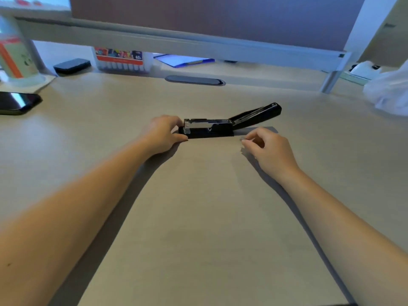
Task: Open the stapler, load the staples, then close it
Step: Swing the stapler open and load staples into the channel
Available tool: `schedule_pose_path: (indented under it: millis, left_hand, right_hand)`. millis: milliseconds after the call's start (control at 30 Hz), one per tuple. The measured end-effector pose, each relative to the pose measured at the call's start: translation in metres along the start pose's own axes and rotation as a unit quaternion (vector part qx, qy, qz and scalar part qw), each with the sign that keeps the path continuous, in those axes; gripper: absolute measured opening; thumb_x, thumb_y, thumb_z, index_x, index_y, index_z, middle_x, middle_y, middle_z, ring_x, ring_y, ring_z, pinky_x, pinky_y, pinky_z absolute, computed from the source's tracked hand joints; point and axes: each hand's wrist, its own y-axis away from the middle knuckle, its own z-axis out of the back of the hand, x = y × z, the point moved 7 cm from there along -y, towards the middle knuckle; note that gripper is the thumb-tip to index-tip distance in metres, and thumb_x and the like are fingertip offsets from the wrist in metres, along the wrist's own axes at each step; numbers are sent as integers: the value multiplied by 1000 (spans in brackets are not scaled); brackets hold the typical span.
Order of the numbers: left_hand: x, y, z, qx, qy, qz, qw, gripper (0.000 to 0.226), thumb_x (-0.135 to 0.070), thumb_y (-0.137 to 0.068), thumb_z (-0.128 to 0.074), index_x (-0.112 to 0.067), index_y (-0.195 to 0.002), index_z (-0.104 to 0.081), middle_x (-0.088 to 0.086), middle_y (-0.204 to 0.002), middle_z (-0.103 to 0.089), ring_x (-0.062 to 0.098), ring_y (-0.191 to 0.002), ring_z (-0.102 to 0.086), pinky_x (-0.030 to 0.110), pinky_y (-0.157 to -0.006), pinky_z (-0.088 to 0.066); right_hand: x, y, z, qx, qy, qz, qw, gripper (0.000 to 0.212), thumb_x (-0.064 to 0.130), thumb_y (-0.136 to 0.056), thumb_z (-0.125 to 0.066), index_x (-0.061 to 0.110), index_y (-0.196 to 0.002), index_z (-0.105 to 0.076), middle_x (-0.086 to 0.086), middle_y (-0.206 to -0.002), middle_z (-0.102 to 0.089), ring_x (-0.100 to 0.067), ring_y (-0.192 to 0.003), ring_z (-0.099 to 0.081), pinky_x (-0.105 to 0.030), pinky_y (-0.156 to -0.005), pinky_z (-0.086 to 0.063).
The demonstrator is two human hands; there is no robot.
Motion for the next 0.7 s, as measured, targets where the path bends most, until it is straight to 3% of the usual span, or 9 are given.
schedule_pose_path:
  millis: [133, 200, 267, 367, 467, 700]
  left_hand:
    - [-7, 46, 8, 0, -13, -5, 1000, 36, -27, -82, -58, -11, -114, -54, 16, -124, -55, 32, -115, -47, 43, -96, -39]
    - [-7, 63, 11, 5, -23, -6, 1000, 37, -28, -81, -58, -11, -114, -53, 14, -124, -56, 31, -115, -46, 42, -96, -39]
    - [-8, 75, 11, 11, -34, -14, 999, 38, -29, -81, -58, -11, -114, -53, 14, -124, -56, 30, -116, -46, 42, -96, -40]
    - [-9, 89, 14, 16, -42, -25, 999, 37, -29, -81, -59, -11, -114, -54, 12, -123, -57, 30, -116, -47, 40, -96, -40]
    - [-9, 97, 14, 16, -35, -31, 999, 37, -28, -81, -59, -12, -113, -54, 10, -123, -57, 28, -116, -46, 40, -96, -40]
    - [-7, 98, 13, 3, -18, -37, 999, 34, -29, -81, -59, -14, -112, -55, 7, -121, -59, 26, -115, -47, 38, -95, -38]
  right_hand:
    - [33, 26, 1, 22, -53, 25, 998, 17, 21, -85, -54, 8, -94, -61, -3, -84, -58, -19, -79, -53, -31, -71, -42]
    - [47, 32, 0, 32, -78, 33, 996, 18, 17, -86, -54, 6, -99, -59, -8, -90, -61, -23, -86, -56, -35, -79, -48]
    - [59, 35, 1, 26, -67, 55, 996, 21, 14, -86, -53, 2, -103, -58, -15, -99, -63, -22, -90, -54, -33, -85, -45]
    - [75, 35, 5, 9, -46, 96, 994, 24, 13, -86, -53, 0, -105, -58, -18, -107, -65, -24, -94, -55, -26, -83, -39]
    - [88, 30, 2, 10, -60, 118, 991, 21, 13, -85, -55, 1, -102, -61, -17, -104, -67, -18, -86, -53, -25, -79, -41]
    - [93, 26, -30, 87, -25, 142, 986, 19, 15, -84, -56, 4, -98, -63, -7, -94, -60, -14, -84, -48, -19, -72, -34]
